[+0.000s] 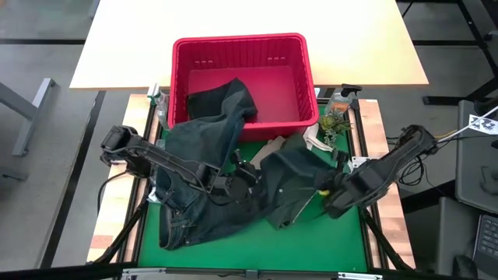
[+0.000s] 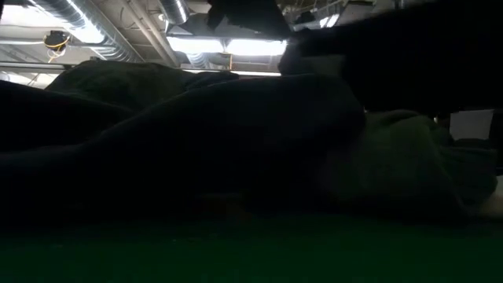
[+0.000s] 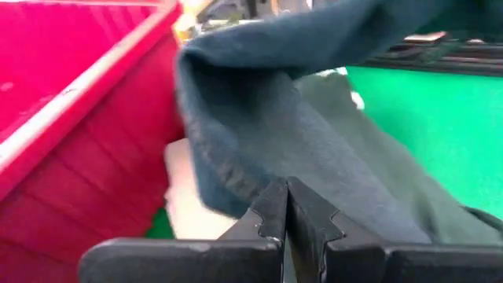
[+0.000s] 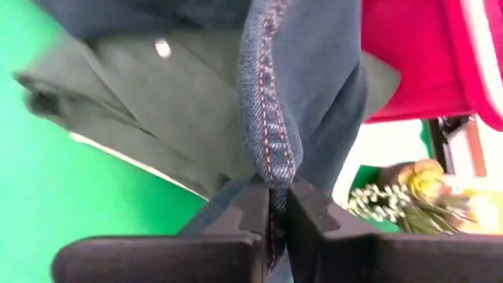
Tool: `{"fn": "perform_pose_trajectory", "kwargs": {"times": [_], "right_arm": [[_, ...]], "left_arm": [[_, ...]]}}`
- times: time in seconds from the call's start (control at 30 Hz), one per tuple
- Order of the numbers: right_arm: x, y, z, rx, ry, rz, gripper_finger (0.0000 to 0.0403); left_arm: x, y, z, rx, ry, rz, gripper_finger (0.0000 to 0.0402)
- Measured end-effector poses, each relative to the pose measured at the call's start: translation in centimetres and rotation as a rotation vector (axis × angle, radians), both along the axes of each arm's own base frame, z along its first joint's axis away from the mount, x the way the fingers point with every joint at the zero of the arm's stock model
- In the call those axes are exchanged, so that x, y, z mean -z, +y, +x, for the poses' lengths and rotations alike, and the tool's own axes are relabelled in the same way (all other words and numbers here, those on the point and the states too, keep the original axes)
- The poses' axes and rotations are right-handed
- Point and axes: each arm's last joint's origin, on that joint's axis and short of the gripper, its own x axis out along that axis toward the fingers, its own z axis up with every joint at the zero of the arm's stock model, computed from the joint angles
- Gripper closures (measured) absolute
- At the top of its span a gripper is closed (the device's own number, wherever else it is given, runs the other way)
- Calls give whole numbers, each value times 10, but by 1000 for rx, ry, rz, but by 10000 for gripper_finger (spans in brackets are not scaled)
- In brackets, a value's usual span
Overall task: Fold laundry
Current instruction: Fold the dark blue pants
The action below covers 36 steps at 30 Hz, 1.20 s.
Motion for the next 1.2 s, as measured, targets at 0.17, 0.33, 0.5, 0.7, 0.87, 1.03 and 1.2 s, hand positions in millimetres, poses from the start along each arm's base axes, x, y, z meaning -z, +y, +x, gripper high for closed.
{"fn": "perform_pose_trajectory", "kwargs": {"times": [0.17,0.33,0.5,0.7,0.87,1.03,1.2], "right_arm": [[-40,-16,-20,15,-156,94,382],[-67,-33,-49,60,-291,194,393],[-82,-50,-77,119,-397,283,374],[-93,-70,-106,185,-529,330,392],[-99,-82,-126,237,-610,379,384],[-102,-92,-142,302,-679,442,377],[-102,-98,-152,322,-696,497,394]], "left_arm": [[-6,-21,-10,100,2,-36,399],[-3,-52,-22,241,34,-98,399],[15,-81,-36,255,118,-157,399],[54,-105,-36,236,200,-176,399],[94,-112,-29,201,285,-165,399],[132,-117,-26,272,447,-234,399],[144,-123,-31,301,545,-313,399]]}}
